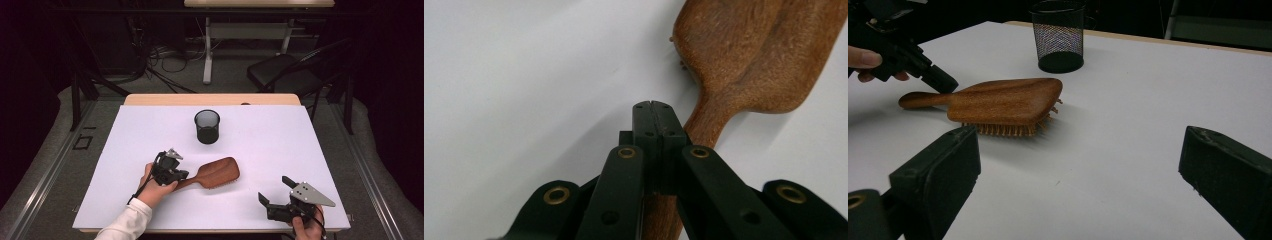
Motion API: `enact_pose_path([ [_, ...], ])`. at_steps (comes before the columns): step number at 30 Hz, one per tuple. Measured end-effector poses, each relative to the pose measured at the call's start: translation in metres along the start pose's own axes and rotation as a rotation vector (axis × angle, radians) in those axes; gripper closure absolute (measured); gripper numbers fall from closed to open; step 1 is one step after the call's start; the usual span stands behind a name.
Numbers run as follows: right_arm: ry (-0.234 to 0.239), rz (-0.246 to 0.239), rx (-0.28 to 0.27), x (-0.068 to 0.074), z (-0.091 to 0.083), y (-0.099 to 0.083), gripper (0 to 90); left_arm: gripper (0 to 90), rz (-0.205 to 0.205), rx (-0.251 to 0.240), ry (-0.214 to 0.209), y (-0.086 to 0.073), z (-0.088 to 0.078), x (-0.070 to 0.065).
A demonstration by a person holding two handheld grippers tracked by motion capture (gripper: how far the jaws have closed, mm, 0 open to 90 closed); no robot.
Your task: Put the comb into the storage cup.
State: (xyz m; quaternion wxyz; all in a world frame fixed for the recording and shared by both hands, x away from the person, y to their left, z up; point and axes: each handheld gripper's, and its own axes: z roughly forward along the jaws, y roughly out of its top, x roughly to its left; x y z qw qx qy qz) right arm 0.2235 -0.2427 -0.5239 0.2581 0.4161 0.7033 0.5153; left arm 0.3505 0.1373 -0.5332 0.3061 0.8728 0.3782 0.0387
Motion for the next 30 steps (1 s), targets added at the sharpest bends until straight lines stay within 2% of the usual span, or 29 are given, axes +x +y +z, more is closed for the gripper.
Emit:
enact_pose_path([
  [10, 0.001, 0.001, -0.003, 0.000, 0.000, 0.000, 3.4, 90.0, 0.021, 0.036, -0.012, -0.008, -0.006, -0.005],
  [27, 0.001, -0.001, 0.000, 0.000, 0.000, 0.000, 3.6, 90.0, 0.066, 0.072, -0.019, -0.007, -0.011, -0.013],
  [30, 0.003, -0.001, -0.001, 0.000, 0.000, 0.000, 3.7, 89.9, 0.063, 0.069, -0.017, -0.007, -0.011, -0.012],
])
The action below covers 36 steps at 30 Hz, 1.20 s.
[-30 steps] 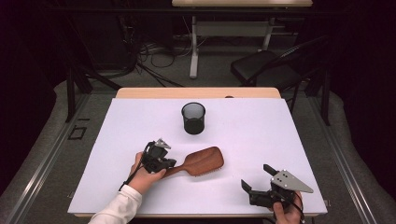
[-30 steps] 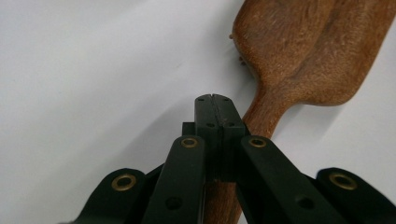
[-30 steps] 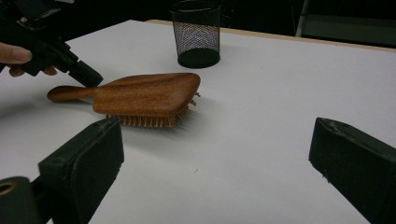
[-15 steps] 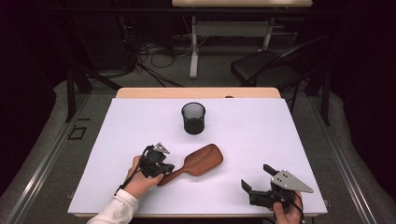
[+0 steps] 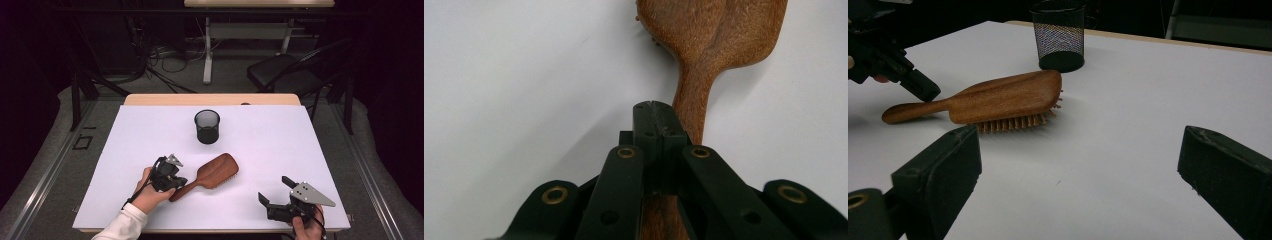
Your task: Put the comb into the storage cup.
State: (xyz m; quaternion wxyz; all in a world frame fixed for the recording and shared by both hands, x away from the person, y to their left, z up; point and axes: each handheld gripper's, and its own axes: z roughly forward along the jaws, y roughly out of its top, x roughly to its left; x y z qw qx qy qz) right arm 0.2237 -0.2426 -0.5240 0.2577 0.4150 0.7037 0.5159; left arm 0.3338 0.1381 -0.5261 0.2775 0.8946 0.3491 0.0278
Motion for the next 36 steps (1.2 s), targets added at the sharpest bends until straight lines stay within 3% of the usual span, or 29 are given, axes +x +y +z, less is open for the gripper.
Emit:
enact_pose_path([
  [17, 0.005, 0.005, 0.007, 0.000, 0.001, 0.000, 4.6, 83.2, 0.012, -0.007, 0.045, 0.007, -0.014, 0.006],
  [26, 0.004, 0.003, 0.001, 0.000, 0.001, -0.001, 4.7, 77.8, 0.025, -0.006, 0.041, 0.010, -0.022, 0.006],
  [30, 0.004, 0.004, 0.003, 0.000, 0.001, -0.001, 4.8, 71.8, 0.030, -0.008, 0.039, 0.011, -0.024, 0.005],
  [36, 0.004, 0.006, 0.007, 0.000, 0.002, -0.001, 5.1, 54.4, 0.029, -0.011, 0.047, 0.012, -0.026, 0.006],
])
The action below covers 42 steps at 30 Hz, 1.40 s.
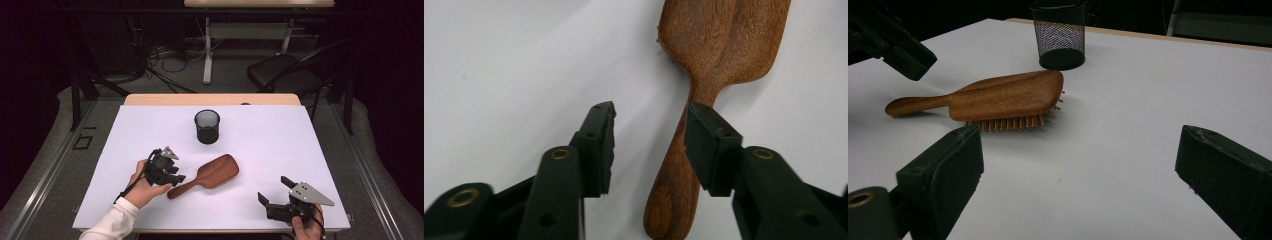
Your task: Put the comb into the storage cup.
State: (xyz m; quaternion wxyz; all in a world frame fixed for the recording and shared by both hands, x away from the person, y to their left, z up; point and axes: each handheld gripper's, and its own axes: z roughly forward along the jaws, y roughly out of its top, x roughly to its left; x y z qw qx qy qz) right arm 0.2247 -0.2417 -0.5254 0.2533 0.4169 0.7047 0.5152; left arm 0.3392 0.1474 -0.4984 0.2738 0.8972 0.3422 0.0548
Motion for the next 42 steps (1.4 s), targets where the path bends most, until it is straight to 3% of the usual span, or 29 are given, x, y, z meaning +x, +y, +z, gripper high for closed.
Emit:
enact_pose_path([
  [3, 0.000, 0.000, 0.000, 0.000, 0.000, 0.000, 5.1, 49.8, 0.005, 0.001, -0.001, 0.001, -0.001, 0.000],
  [5, 0.001, 0.000, 0.001, 0.000, 0.000, 0.000, 5.1, 45.8, 0.040, -0.006, 0.015, 0.001, -0.001, 0.000],
  [8, 0.000, -0.001, 0.001, 0.000, 0.000, 0.000, 5.3, 44.9, 0.032, 0.019, 0.005, 0.002, -0.001, -0.001],
  [9, 0.000, -0.003, 0.001, 0.000, 0.000, 0.000, 5.3, 45.2, 0.083, -0.009, -0.003, 0.001, 0.000, -0.002],
  [10, 0.000, -0.003, -0.002, 0.000, 0.000, 0.000, 5.3, 45.3, 0.094, -0.006, 0.005, 0.002, -0.001, -0.003],
  [13, 0.001, -0.004, 0.002, 0.000, 0.000, 0.000, 5.3, 47.3, 0.071, 0.020, -0.011, 0.004, -0.002, -0.004],
  [19, 0.000, -0.005, 0.006, 0.000, 0.000, 0.000, 5.4, 46.0, 0.099, 0.038, -0.011, 0.008, -0.005, -0.010],
  [25, 0.000, -0.006, 0.006, 0.000, 0.000, 0.000, 5.4, 28.4, 0.123, 0.062, 0.010, 0.014, -0.003, -0.013],
  [33, 0.002, -0.011, 0.012, 0.001, 0.000, 0.000, 5.4, 16.6, 0.119, 0.076, -0.001, 0.019, 0.005, -0.015],
  [37, 0.003, -0.011, 0.014, 0.000, 0.000, 0.000, 5.4, 15.6, 0.127, 0.079, -0.016, 0.022, 0.006, -0.017],
  [42, 0.004, -0.011, 0.015, 0.000, 0.000, 0.000, 5.4, 15.7, 0.163, 0.109, -0.004, 0.024, 0.008, -0.020],
])
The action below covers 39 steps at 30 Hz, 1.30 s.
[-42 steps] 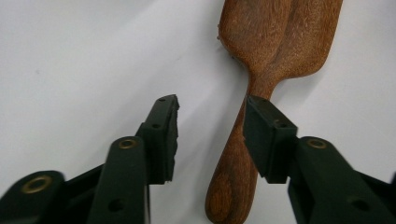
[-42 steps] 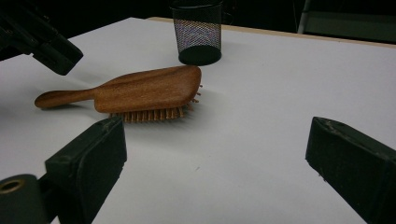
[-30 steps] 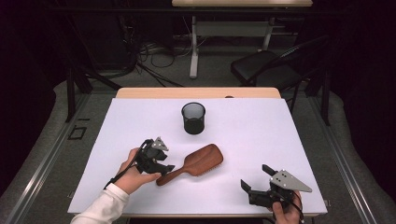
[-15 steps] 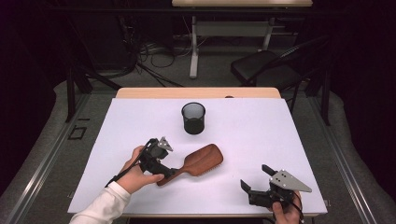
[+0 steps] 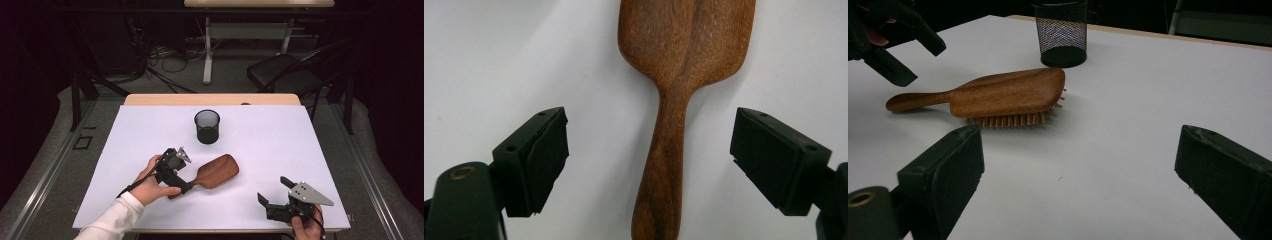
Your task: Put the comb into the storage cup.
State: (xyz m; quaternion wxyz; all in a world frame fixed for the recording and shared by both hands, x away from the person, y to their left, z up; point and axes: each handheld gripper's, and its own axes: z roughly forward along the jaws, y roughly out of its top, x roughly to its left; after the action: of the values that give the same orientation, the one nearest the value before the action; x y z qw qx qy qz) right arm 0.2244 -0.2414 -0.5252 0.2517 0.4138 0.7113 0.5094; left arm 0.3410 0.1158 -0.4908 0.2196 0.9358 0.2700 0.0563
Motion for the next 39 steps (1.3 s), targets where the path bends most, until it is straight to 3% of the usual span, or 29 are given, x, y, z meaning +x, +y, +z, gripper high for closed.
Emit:
enact_pose_path([
  [8, 0.000, -0.004, -0.004, 0.000, 0.000, 0.000, 5.5, 15.9, 0.047, 0.033, 0.004, 0.006, 0.004, -0.003],
  [19, 0.002, -0.003, -0.001, 0.000, 0.000, 0.000, 5.6, 17.0, 0.067, 0.076, 0.009, 0.011, 0.013, -0.008],
  [21, 0.001, -0.008, -0.002, 0.000, 0.000, 0.000, 5.7, 17.0, 0.087, 0.086, 0.022, 0.013, 0.013, -0.008],
  [39, 0.000, -0.004, 0.006, 0.000, 0.000, 0.000, 6.0, 28.4, 0.107, 0.123, 0.017, 0.017, 0.023, -0.012],
])
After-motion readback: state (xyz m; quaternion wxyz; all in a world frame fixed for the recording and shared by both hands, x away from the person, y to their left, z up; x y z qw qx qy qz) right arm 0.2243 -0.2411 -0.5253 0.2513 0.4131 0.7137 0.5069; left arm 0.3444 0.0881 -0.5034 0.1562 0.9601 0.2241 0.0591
